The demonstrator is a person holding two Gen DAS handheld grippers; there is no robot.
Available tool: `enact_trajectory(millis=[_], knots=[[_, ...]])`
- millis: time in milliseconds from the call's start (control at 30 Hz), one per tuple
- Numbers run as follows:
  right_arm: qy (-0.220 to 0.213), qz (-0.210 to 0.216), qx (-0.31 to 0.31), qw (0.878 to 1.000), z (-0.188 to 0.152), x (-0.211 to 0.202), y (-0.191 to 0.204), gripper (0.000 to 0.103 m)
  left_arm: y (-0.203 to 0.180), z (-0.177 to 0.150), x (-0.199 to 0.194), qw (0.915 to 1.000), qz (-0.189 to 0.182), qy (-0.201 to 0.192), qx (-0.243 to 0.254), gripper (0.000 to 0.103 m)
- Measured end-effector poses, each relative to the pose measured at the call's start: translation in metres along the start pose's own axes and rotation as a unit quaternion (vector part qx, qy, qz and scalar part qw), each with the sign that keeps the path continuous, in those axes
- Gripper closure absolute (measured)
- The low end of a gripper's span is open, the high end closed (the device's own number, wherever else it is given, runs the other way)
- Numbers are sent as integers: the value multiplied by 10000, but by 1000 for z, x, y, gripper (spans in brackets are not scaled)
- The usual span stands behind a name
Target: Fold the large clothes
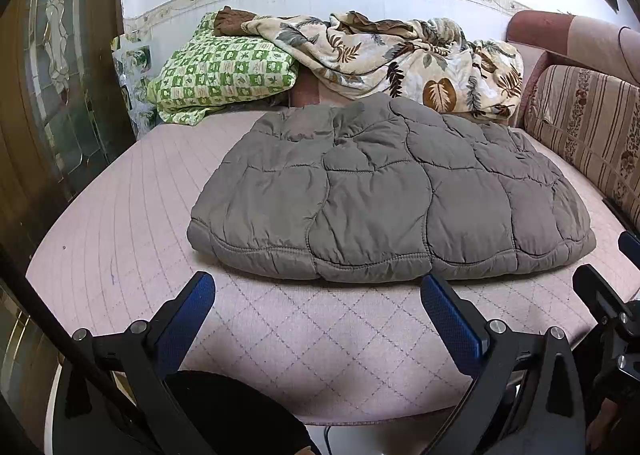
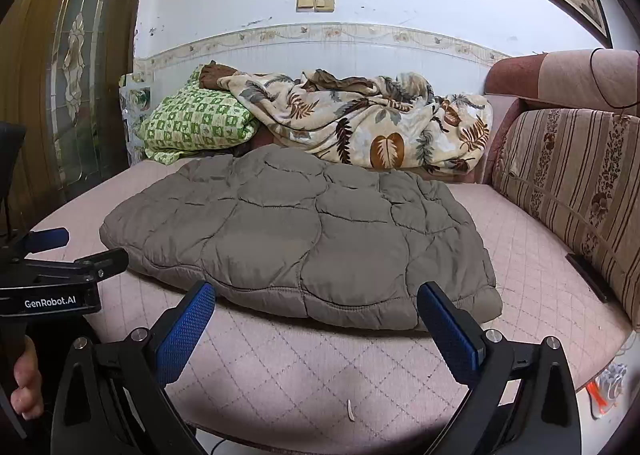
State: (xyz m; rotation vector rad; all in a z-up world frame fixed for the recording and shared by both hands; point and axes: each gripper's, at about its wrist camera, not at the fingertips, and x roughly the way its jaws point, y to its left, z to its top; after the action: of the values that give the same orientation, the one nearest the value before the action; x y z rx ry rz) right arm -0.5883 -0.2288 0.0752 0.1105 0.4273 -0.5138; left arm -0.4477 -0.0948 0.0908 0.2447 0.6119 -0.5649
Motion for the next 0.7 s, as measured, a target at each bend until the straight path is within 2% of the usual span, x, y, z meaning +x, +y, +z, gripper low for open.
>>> enact_trajectory(millis=[233,700], knots=[[20,3,-27,10000,-2,1,1,1,2,0,5,9999,0,133,-30,1],[56,-5,-23,10000,-5,1,0,1,1,0,7,9999,19,128,-16,1]])
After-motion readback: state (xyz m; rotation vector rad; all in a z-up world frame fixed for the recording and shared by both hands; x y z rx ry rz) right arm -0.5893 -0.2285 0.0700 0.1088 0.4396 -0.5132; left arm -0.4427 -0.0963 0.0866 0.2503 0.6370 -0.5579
